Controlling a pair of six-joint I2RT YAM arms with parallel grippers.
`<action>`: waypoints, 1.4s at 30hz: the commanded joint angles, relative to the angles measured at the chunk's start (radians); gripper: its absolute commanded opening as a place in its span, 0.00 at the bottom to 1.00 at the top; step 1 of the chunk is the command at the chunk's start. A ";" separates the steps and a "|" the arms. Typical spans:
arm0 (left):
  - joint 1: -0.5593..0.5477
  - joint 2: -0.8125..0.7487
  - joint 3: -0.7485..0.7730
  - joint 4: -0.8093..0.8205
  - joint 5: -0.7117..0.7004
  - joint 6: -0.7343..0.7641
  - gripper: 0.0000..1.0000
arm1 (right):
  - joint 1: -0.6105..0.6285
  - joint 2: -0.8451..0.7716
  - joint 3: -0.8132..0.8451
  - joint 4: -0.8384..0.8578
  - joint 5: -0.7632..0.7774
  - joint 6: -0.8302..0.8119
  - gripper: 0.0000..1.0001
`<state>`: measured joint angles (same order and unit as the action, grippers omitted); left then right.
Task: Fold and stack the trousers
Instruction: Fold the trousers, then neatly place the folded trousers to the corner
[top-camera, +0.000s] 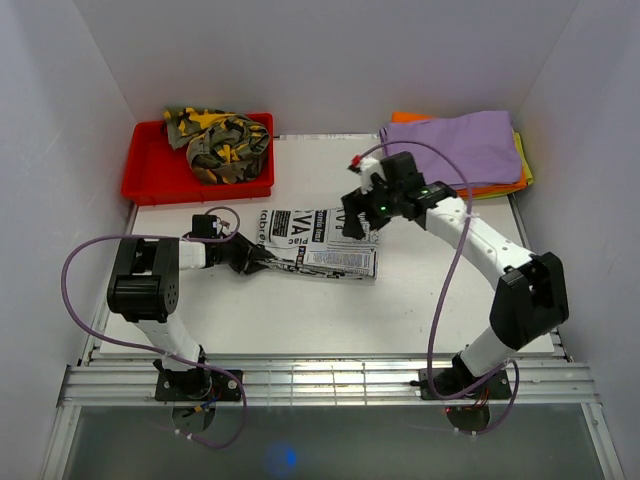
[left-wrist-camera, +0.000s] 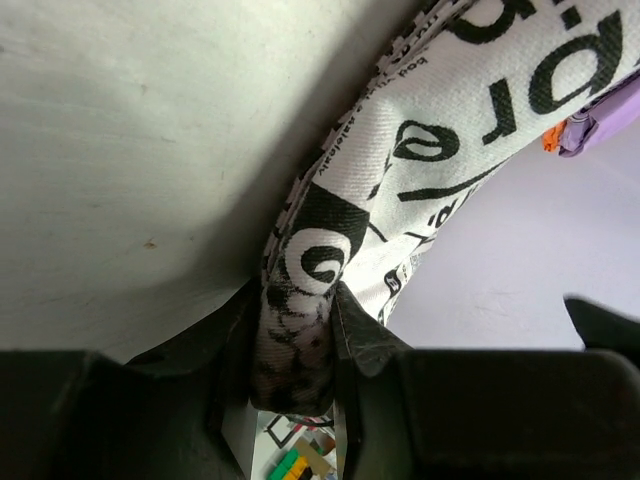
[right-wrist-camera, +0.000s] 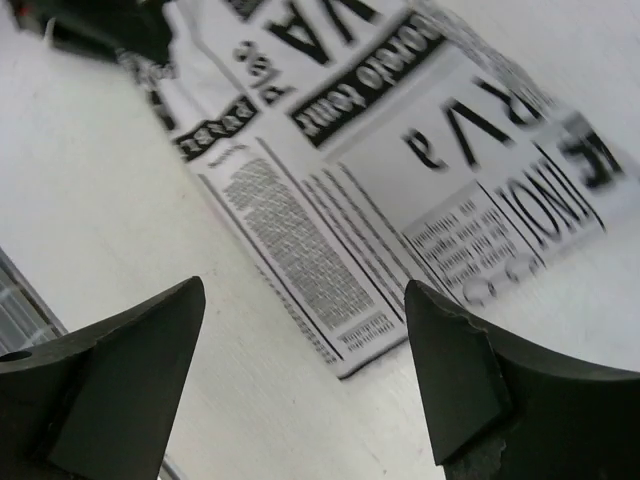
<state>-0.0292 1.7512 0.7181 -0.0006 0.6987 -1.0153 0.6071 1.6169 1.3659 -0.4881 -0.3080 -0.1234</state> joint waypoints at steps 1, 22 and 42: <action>-0.001 -0.041 -0.029 -0.064 -0.047 -0.002 0.00 | -0.170 -0.073 -0.140 -0.089 -0.071 0.221 0.87; -0.052 -0.081 -0.036 -0.070 -0.108 0.052 0.00 | -0.380 0.030 -0.594 0.387 -0.227 0.788 0.80; -0.070 -0.119 0.073 -0.197 -0.198 0.193 0.00 | -0.326 0.051 -0.418 0.260 -0.128 0.682 0.08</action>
<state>-0.0883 1.6875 0.7406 -0.1081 0.5957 -0.9188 0.2874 1.7401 0.8761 -0.1406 -0.5346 0.6434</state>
